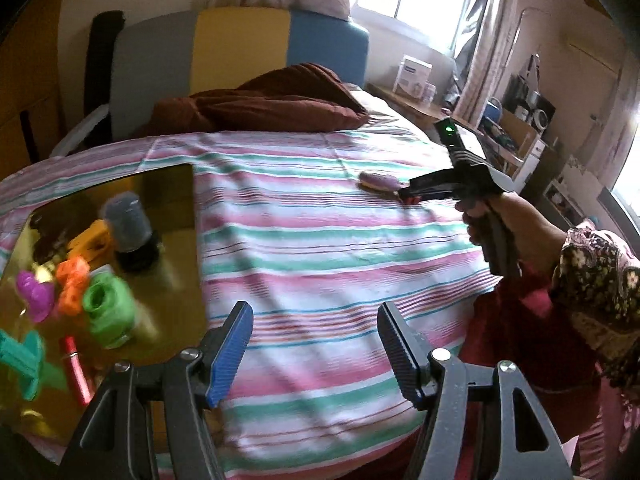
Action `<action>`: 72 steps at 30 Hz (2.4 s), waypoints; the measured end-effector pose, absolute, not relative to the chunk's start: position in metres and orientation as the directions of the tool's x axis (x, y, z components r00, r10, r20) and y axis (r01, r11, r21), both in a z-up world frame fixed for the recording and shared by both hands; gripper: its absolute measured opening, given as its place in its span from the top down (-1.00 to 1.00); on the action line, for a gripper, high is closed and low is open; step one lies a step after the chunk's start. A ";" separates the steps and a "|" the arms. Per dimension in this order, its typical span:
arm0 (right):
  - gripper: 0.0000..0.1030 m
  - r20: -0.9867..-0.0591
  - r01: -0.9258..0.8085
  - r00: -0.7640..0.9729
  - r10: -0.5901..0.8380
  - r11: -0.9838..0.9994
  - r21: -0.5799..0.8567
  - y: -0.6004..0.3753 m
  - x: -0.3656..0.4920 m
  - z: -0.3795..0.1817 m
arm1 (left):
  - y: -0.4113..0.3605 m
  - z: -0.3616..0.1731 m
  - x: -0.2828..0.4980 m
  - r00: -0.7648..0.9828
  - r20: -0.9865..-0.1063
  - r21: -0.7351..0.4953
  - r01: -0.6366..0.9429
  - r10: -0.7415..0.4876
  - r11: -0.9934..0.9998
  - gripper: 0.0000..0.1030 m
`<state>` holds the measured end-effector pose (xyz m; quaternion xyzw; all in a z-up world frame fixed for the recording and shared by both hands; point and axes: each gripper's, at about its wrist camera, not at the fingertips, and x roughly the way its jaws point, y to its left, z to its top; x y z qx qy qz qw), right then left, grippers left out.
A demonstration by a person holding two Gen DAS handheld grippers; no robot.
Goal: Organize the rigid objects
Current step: 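Move the right gripper to the red K puzzle piece and grasp it, then grasp the purple egg with the left gripper while the right holds the puzzle piece, then carry the purple egg into the gold tray and release it with the left gripper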
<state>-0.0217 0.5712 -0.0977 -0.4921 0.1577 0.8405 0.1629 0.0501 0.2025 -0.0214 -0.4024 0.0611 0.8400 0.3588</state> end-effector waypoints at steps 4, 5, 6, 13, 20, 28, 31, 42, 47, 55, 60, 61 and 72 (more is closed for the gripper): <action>0.33 -0.901 -0.470 -0.422 0.097 -0.873 0.127 0.576 -0.015 -0.095 | 0.231 -0.013 0.047 -0.416 -0.711 -0.177 -0.675 0.567 -0.716 -0.27; 0.33 -0.906 -0.488 -0.413 0.093 -0.862 0.134 0.579 -0.012 -0.095 | 0.238 -0.011 0.045 -0.413 -0.710 -0.177 -0.679 0.571 -0.712 -0.27; 0.33 -0.909 -0.499 -0.406 0.095 -0.856 0.134 0.581 -0.010 -0.095 | 0.248 -0.009 0.042 -0.411 -0.712 -0.172 -0.684 0.569 -0.709 -0.27; 0.33 -0.915 -0.549 -0.397 0.074 -0.818 0.172 0.592 0.004 -0.094 | 0.328 -0.013 0.015 -0.373 -0.733 -0.174 -0.705 0.569 -0.687 -0.27; 0.33 -0.912 -0.578 -0.408 0.046 -0.786 0.219 0.604 0.007 -0.095 | 0.396 -0.028 -0.027 -0.369 -0.756 -0.146 -0.709 0.540 -0.690 -0.27; 0.33 -0.905 -0.624 -0.425 0.012 -0.729 0.283 0.621 0.009 -0.098 | 0.456 -0.048 -0.077 -0.372 -0.762 -0.096 -0.744 0.530 -0.661 -0.27; 0.33 -0.903 -0.635 -0.430 0.005 -0.713 0.298 0.624 0.009 -0.100 | 0.473 -0.055 -0.091 -0.362 -0.759 -0.088 -0.767 0.541 -0.636 -0.27; 0.33 -0.894 -0.675 -0.447 -0.002 -0.656 0.339 0.637 0.016 -0.101 | 0.478 -0.089 -0.103 -0.080 -0.771 -0.341 -0.785 0.631 -0.517 -0.27; 0.33 -0.891 -0.692 -0.453 0.010 -0.634 0.345 0.644 0.016 -0.101 | 0.471 -0.080 -0.076 -0.118 -0.772 -0.283 -0.816 0.625 -0.503 -0.28; 0.33 -0.892 -0.693 -0.453 0.008 -0.633 0.346 0.643 0.011 -0.103 | 0.507 -0.085 -0.080 -0.273 -0.809 -0.094 -0.815 0.521 -0.572 -0.28; 0.33 -0.892 -0.692 -0.452 0.005 -0.633 0.347 0.646 0.015 -0.102 | 0.509 -0.104 -0.084 -0.277 -0.825 -0.088 -0.798 0.493 -0.596 0.06; 0.33 -0.891 -0.691 -0.453 0.005 -0.633 0.348 0.646 0.017 -0.101 | 0.507 -0.105 -0.081 -0.303 -0.813 -0.064 -0.802 0.497 -0.593 0.14; 0.33 -0.881 -0.662 -0.474 -0.009 -0.655 0.363 0.639 0.013 -0.101 | 0.466 -0.099 -0.063 -0.293 -0.808 -0.116 -0.772 0.511 -0.626 0.14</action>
